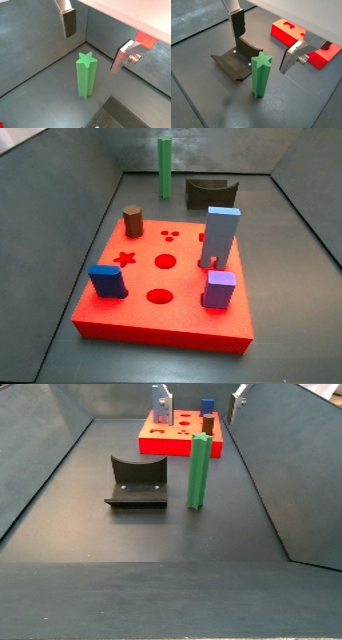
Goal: Pick up the star object. Move up. Move to above the board. Insert the star object.
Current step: Pick up the star object.
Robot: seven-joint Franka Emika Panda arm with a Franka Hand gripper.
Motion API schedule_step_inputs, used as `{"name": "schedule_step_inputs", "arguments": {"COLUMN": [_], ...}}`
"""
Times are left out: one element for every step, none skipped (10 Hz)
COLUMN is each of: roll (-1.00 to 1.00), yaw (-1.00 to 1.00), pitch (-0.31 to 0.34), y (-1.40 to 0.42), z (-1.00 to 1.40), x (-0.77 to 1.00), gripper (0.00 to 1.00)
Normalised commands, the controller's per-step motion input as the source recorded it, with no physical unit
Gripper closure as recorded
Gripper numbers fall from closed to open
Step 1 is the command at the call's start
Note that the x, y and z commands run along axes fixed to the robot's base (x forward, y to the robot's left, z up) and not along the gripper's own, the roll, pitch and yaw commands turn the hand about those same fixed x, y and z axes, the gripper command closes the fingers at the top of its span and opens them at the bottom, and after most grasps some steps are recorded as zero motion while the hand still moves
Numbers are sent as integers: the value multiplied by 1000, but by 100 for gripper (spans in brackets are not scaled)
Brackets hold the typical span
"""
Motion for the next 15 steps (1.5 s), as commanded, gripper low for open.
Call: {"name": "schedule_step_inputs", "arguments": {"roll": [0, 0, 0, 0, 0, 0, -30, 0, 0, 0, 0, 0, 0, 0, 0], "yaw": [-74, 40, 943, 1000, 1000, 903, 0, 0, 0, 0, 0, 0, 0, 0, 0], "pitch": [-99, -16, 0, 0, 0, 0, -17, -17, -20, 0, 0, 0, 0, 0, 0], "y": [0, -117, 0, 0, 0, 0, 0, 0, 0, 0, 0, 0, 0, 0, 0], "z": [0, -306, -623, -623, -640, -534, -100, -409, -306, 0, 0, 0, 0, 0, 0], "x": [-251, 6, 131, 0, 0, 54, 0, 0, 0, 0, 0, 0, 0, 0, 0], "gripper": [0, 0, 0, 0, 0, 0, 0, 0, 0, 100, 100, 100, 100, 100, 100]}}
